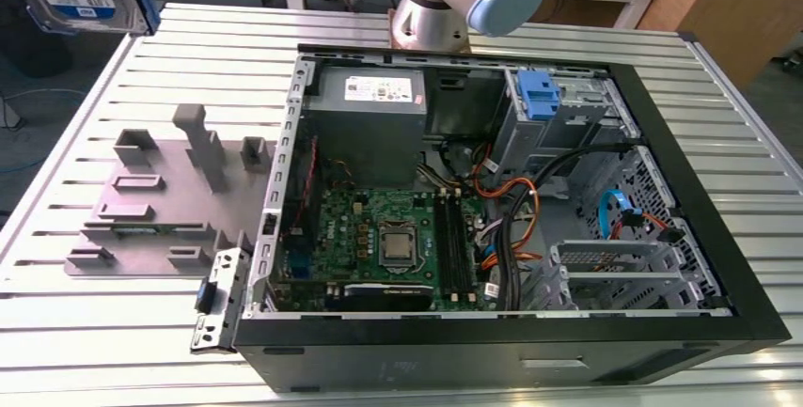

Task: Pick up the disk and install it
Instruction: 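Pick up the disk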

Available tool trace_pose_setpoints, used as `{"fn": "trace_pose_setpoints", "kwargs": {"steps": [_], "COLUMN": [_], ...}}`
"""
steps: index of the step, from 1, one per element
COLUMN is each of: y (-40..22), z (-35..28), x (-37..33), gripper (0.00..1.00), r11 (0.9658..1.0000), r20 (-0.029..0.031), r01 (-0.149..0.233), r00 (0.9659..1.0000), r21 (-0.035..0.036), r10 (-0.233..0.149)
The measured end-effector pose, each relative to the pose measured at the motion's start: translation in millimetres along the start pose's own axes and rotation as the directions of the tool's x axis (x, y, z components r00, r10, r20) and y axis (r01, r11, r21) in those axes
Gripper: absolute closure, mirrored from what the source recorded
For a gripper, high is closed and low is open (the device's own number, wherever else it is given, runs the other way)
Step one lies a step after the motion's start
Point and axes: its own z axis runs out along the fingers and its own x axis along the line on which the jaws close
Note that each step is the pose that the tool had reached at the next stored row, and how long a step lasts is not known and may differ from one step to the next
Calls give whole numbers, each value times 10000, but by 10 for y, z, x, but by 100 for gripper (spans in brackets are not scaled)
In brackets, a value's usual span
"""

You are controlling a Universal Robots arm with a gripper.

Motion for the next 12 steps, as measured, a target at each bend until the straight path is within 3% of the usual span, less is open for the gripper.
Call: {"fn": "trace_pose_setpoints", "kwargs": {"steps": [6,12], "y": [1,1], "z": [-194,-203], "x": [-8,-9], "gripper": [65,65], "r11": [10000,10000], "r20": [0,0], "r01": [0,0], "r00": [10000,10000], "r21": [-1,0], "r10": [0,0]}}
